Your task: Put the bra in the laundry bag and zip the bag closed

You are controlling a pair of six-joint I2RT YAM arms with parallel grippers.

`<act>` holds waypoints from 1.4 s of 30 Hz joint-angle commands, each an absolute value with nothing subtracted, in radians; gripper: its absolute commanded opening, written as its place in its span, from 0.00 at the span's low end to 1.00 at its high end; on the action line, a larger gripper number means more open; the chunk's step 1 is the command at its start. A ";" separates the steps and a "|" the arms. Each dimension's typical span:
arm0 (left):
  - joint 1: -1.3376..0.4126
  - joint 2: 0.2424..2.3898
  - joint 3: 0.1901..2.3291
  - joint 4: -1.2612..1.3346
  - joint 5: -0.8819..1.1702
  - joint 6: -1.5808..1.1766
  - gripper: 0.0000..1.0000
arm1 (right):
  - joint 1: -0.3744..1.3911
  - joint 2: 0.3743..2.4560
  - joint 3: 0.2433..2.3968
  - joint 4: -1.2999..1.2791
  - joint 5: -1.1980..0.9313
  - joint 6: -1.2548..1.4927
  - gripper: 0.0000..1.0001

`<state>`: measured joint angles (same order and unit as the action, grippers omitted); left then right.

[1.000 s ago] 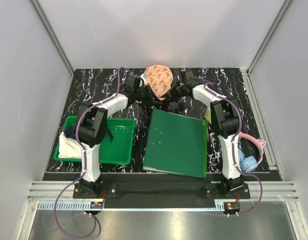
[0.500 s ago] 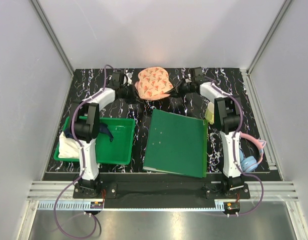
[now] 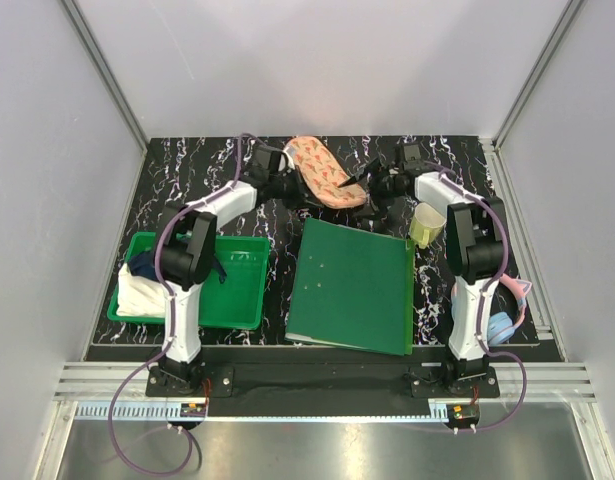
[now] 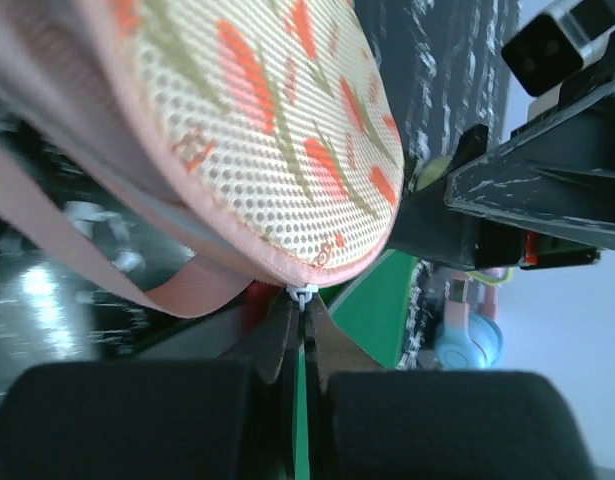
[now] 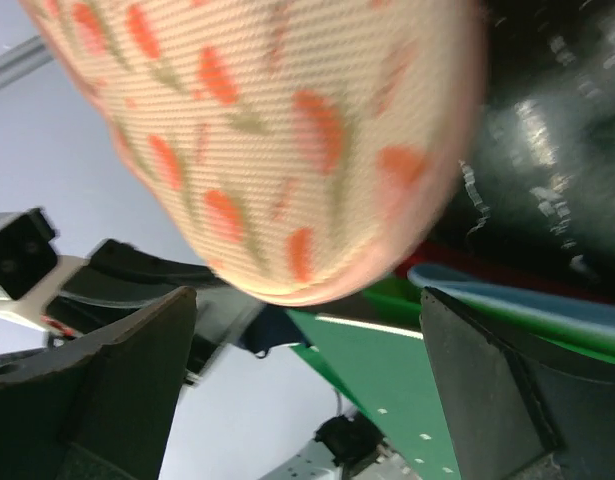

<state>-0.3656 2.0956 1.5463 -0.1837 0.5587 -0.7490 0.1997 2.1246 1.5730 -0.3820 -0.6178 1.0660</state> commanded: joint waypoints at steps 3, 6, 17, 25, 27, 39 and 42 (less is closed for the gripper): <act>-0.431 2.063 1.535 -0.066 0.607 -0.857 0.00 | 0.245 2.020 1.468 -0.201 -0.591 1.270 1.00; -0.454 2.071 1.548 -0.066 0.615 -0.867 0.00 | 0.247 2.016 1.442 -0.152 -0.563 1.310 0.94; -0.387 2.072 1.565 -0.242 0.508 -0.761 0.00 | 0.189 2.091 1.480 -0.097 -0.618 1.254 0.04; -0.226 2.089 1.634 -0.396 0.336 -0.594 0.00 | 0.141 2.248 1.699 -0.185 -0.833 1.082 0.08; -0.218 2.086 1.643 -0.393 0.325 -0.551 0.00 | 0.140 2.311 1.799 -0.228 -0.847 1.034 0.12; -0.298 2.060 1.555 -0.040 0.442 -0.707 0.00 | 0.150 2.229 1.737 -0.270 -0.602 0.936 1.00; -0.327 2.069 1.566 -0.005 0.463 -0.726 0.00 | 0.186 2.148 1.634 -0.218 -0.563 0.983 1.00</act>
